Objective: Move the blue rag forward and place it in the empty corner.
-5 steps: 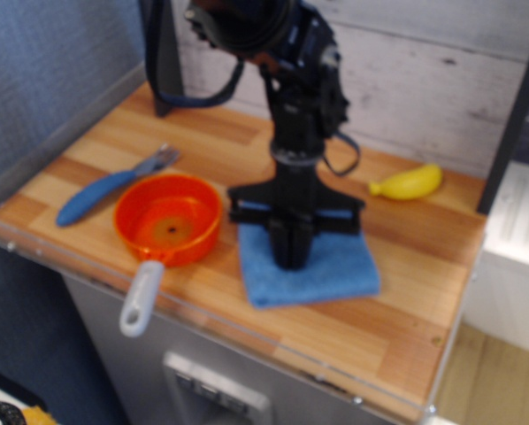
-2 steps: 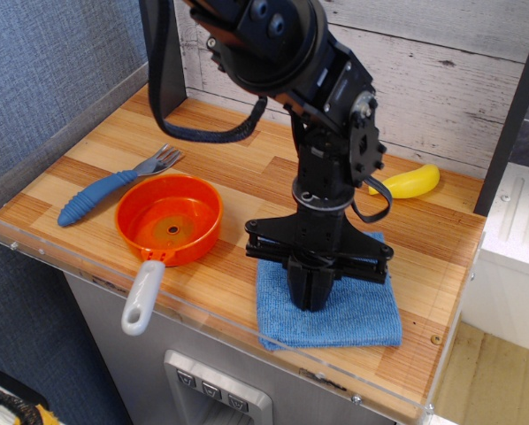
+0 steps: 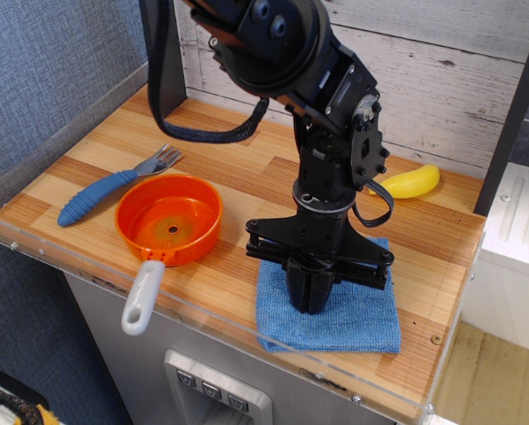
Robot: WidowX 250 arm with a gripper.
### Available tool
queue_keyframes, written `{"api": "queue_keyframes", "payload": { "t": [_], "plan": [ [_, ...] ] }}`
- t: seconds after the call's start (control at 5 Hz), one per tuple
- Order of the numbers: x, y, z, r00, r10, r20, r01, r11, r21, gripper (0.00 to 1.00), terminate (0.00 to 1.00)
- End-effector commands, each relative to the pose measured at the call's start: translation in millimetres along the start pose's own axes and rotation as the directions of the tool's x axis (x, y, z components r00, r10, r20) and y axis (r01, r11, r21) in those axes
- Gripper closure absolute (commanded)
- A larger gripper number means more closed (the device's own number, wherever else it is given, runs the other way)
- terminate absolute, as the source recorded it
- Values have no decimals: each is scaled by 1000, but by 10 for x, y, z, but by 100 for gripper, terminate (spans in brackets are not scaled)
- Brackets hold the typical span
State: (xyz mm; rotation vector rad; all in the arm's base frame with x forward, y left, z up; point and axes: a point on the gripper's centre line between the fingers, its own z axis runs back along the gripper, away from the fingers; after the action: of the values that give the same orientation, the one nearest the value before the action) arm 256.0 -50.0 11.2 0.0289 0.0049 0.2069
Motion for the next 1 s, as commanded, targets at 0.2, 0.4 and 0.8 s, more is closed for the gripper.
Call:
{"api": "queue_keyframes", "payload": {
  "t": [0.2,0.4,0.8],
  "plan": [
    [205,165,609,973,-80,218,94,994,-56,0,0],
    [230,229,741,972,-65,226,79,996,-51,0,0],
    [535,712,1059,964,-180,196,176,984,39,0,0]
  ]
}}
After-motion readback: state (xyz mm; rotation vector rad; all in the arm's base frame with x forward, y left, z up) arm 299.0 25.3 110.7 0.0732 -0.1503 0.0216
